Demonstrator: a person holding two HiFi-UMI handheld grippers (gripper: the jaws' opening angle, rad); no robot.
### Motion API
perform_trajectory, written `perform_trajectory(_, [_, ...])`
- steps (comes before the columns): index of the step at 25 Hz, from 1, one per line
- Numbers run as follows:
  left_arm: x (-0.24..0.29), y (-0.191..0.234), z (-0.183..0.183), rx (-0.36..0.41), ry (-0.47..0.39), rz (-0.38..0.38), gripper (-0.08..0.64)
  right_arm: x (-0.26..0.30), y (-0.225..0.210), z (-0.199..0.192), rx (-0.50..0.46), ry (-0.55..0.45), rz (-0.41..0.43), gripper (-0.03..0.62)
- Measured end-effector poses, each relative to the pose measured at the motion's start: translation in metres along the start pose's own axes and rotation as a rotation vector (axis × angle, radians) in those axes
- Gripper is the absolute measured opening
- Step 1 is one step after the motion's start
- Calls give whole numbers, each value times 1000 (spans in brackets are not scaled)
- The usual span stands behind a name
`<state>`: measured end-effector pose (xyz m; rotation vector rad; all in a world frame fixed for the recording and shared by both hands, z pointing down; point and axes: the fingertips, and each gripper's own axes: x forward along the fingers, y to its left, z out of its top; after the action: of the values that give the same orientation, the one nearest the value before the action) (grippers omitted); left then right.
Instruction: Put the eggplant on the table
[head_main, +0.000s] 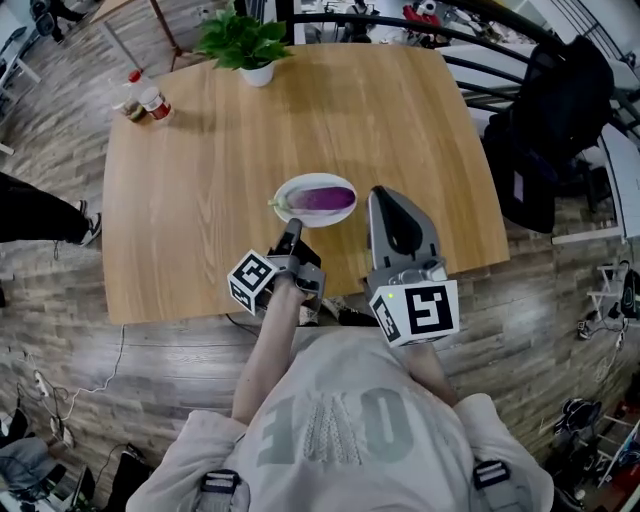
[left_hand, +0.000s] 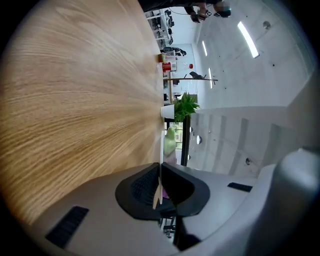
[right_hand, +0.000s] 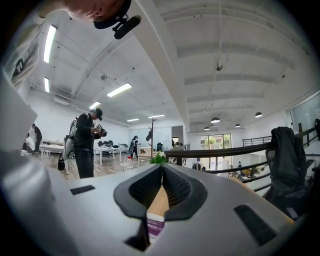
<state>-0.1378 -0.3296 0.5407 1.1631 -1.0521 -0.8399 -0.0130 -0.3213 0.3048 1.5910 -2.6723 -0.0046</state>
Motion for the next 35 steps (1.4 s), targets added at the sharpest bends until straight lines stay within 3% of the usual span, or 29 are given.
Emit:
perform_trajectory(6, [12, 22, -10, 31, 13, 46, 18, -12, -29, -11, 2, 28, -60, 18])
perform_trajectory(20, [15, 58, -17, 61, 13, 165, 18, -29, -47, -25, 33, 55, -116, 18])
perform_trajectory(30, [14, 75, -20, 73, 8, 292, 18, -29, -46, -25, 45, 47, -106, 18])
perform_trajectory(35, [14, 77, -20, 79, -12, 315, 35, -30, -46, -21, 43, 27, -100, 18])
